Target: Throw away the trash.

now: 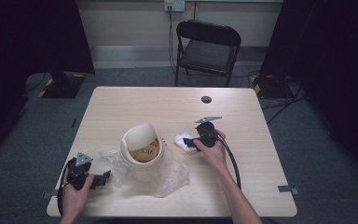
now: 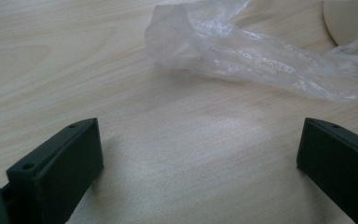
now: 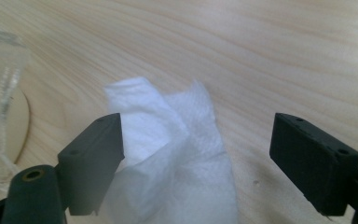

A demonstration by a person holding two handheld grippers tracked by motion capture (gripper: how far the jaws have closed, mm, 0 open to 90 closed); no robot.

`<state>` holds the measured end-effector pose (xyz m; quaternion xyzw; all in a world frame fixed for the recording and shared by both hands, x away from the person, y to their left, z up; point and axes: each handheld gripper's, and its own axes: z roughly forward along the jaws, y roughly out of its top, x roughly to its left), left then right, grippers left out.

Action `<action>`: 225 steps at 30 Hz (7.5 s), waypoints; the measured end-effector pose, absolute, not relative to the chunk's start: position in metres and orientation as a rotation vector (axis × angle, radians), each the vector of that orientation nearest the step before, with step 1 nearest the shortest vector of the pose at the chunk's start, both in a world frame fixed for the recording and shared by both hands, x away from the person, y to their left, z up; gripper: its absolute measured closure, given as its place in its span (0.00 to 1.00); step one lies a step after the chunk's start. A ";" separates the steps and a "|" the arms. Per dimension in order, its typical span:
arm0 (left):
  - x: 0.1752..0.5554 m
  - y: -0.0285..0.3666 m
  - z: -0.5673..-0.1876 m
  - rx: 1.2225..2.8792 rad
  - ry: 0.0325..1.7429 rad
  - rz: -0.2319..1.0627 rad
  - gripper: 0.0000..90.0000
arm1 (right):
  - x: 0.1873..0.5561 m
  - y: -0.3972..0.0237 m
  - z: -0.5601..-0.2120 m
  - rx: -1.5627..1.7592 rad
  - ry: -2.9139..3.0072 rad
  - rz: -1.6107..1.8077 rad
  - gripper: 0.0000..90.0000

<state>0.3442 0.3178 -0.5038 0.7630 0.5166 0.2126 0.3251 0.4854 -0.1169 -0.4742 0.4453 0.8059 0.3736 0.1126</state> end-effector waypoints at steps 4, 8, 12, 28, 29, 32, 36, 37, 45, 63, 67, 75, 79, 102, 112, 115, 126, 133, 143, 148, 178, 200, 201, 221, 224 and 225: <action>0.345 0.318 -0.504 2.002 1.353 0.557 0.00 | 0.483 -0.115 -0.480 1.299 2.396 1.118 0.23; 0.347 0.316 -0.504 1.998 1.358 0.560 0.00 | 0.479 -0.111 -0.482 1.265 2.437 1.059 0.39; 0.347 0.316 -0.504 1.998 1.358 0.559 0.00 | 0.474 -0.110 -0.483 1.252 2.426 1.056 0.53; 0.347 0.316 -0.504 1.997 1.358 0.562 0.00 | 0.469 -0.104 -0.487 1.233 2.416 1.040 0.87; 0.347 0.316 -0.504 1.996 1.359 0.562 0.00 | 0.469 -0.103 -0.487 1.234 2.410 1.041 0.88; 0.347 0.316 -0.504 1.996 1.359 0.562 0.00 | 0.470 -0.103 -0.485 1.246 2.396 1.086 0.91; 0.347 0.316 -0.504 1.996 1.359 0.562 0.00 | 0.467 -0.105 -0.481 1.267 2.376 1.146 0.91; 0.347 0.316 -0.504 1.996 1.359 0.562 0.00 | 0.467 -0.105 -0.481 1.267 2.376 1.146 0.91; 0.347 0.316 -0.504 1.996 1.359 0.562 0.00 | 0.458 -0.114 -0.466 1.256 2.325 1.196 0.92; 0.347 0.316 -0.504 1.996 1.360 0.562 0.00 | 0.429 -0.125 -0.432 1.195 2.296 1.280 0.92; 0.347 0.316 -0.504 1.996 1.359 0.562 0.00 | 0.422 -0.124 -0.427 1.194 2.312 1.306 0.92; 0.347 0.316 -0.504 1.996 1.359 0.562 0.00 | 0.409 -0.122 -0.411 1.139 2.305 1.381 0.92; 0.346 0.316 -0.504 1.992 1.367 0.564 0.00 | 0.401 -0.119 -0.401 1.110 2.314 1.439 0.92; 0.346 0.316 -0.504 1.992 1.368 0.564 0.00 | 0.376 -0.085 -0.370 0.934 2.376 1.595 0.92; 0.346 0.316 -0.504 1.991 1.367 0.564 0.00 | 0.372 -0.057 -0.368 0.842 2.443 1.576 0.92; 0.346 0.316 -0.504 1.992 1.367 0.564 0.00 | 0.371 -0.053 -0.368 0.825 2.450 1.570 0.92; 0.346 0.316 -0.504 1.992 1.367 0.564 0.00 | 0.370 -0.029 -0.372 0.764 2.510 1.496 0.92; 0.346 0.316 -0.504 1.992 1.367 0.564 0.00 | 0.375 -0.019 -0.374 0.772 2.538 1.445 0.92; 0.346 0.316 -0.504 1.991 1.367 0.564 0.00 | 0.386 -0.007 -0.380 0.807 2.551 1.409 0.92; 0.346 0.316 -0.504 1.991 1.367 0.564 0.00 | 0.389 0.003 -0.378 0.793 2.583 1.352 0.92; 0.346 0.316 -0.504 1.991 1.367 0.564 0.00 | 0.387 0.024 -0.381 0.793 2.599 1.256 0.66; 0.346 0.316 -0.504 1.991 1.367 0.564 0.00 | 0.382 -0.018 -0.365 0.799 2.518 1.463 0.87; 0.346 0.316 -0.504 1.992 1.367 0.564 0.00 | 0.382 -0.021 -0.364 0.805 2.512 1.470 0.87; 0.346 0.316 -0.504 1.991 1.368 0.563 0.00 | 0.386 -0.104 -0.382 1.038 2.338 1.377 0.67; 0.346 0.316 -0.504 1.991 1.367 0.564 0.00 | 0.387 -0.116 -0.387 1.079 2.311 1.359 0.63; 0.346 0.316 -0.504 1.991 1.367 0.564 0.00 | 0.387 -0.121 -0.388 1.093 2.302 1.355 0.63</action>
